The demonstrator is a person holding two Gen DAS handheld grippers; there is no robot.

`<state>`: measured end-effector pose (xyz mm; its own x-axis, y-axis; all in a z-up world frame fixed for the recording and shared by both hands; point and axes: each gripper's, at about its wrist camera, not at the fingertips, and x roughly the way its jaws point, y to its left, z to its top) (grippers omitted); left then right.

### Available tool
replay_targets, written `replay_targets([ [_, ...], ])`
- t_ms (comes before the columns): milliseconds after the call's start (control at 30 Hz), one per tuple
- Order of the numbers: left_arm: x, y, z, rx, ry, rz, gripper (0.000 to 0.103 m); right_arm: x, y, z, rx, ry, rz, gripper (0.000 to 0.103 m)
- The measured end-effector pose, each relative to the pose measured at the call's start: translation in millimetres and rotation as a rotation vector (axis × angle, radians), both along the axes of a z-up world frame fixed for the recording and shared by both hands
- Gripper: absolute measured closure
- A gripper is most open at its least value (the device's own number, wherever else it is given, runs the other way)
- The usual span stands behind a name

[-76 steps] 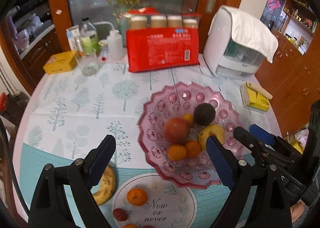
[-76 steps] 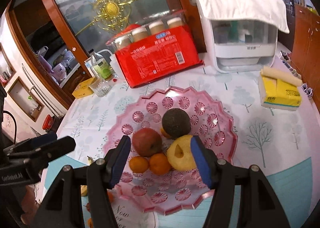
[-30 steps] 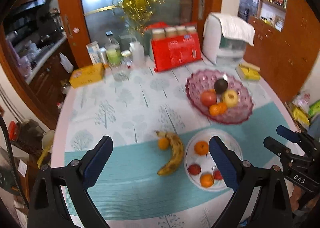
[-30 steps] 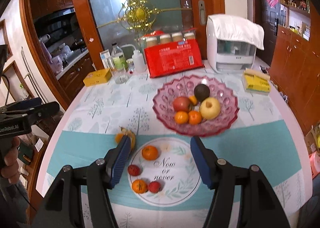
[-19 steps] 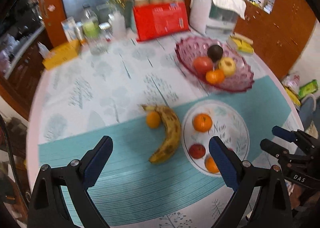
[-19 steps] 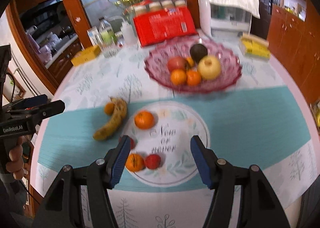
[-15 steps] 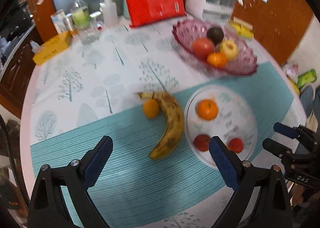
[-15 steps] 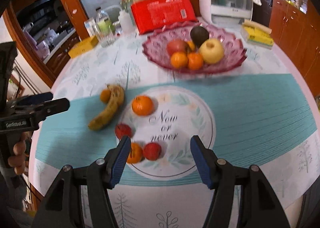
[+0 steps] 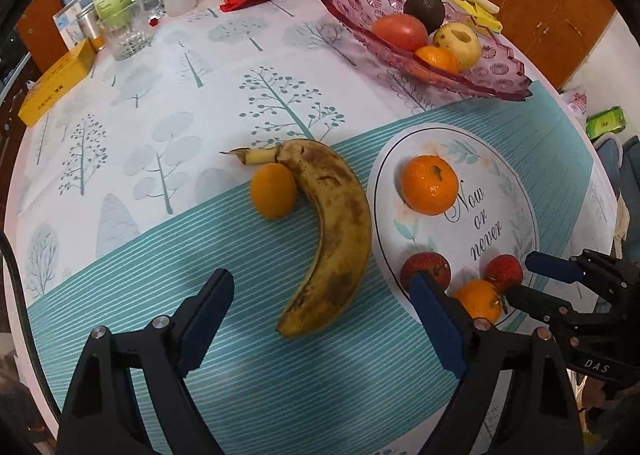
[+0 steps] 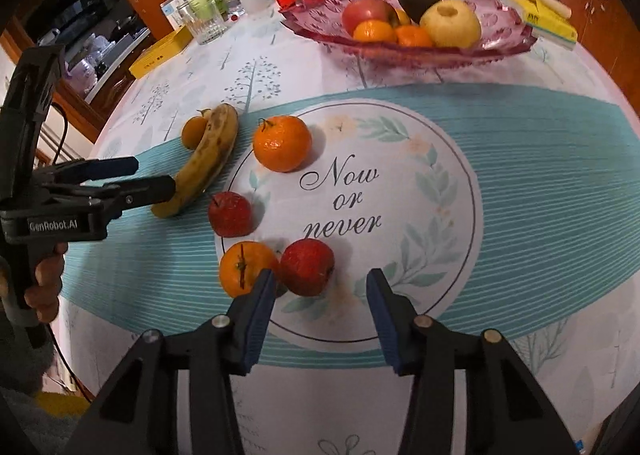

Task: Organize fruits
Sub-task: 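Grasp the brown-spotted banana with the left tool while the right tool grasps a small red fruit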

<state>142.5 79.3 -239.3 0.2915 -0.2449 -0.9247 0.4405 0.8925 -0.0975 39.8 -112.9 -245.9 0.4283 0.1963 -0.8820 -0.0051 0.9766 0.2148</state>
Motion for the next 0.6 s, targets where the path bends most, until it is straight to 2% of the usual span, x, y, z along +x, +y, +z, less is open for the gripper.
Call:
replay_targets([
  [100,2.4,-2.4,-6.8,0.004,0.017,-0.010,0.020,5.4,-0.4,-5.4,0.026,0.009,-0.010,0.056],
  [367,9.8,-5.5,-20.0,-0.003,0.046,-0.017,0.025,18.4,-4.1,-7.5,0.111,0.008,-0.018,0.069],
  [500,13.0,-7.0,-26.1,-0.006,0.064,-0.022,0.031,20.2,-7.4,-9.1,0.140,0.019,-0.021,0.070],
  [600,16.8,-7.5,-32.4,0.000,0.072,-0.018,0.031,19.7,-9.7,-11.0,0.156,0.029,-0.024,0.070],
])
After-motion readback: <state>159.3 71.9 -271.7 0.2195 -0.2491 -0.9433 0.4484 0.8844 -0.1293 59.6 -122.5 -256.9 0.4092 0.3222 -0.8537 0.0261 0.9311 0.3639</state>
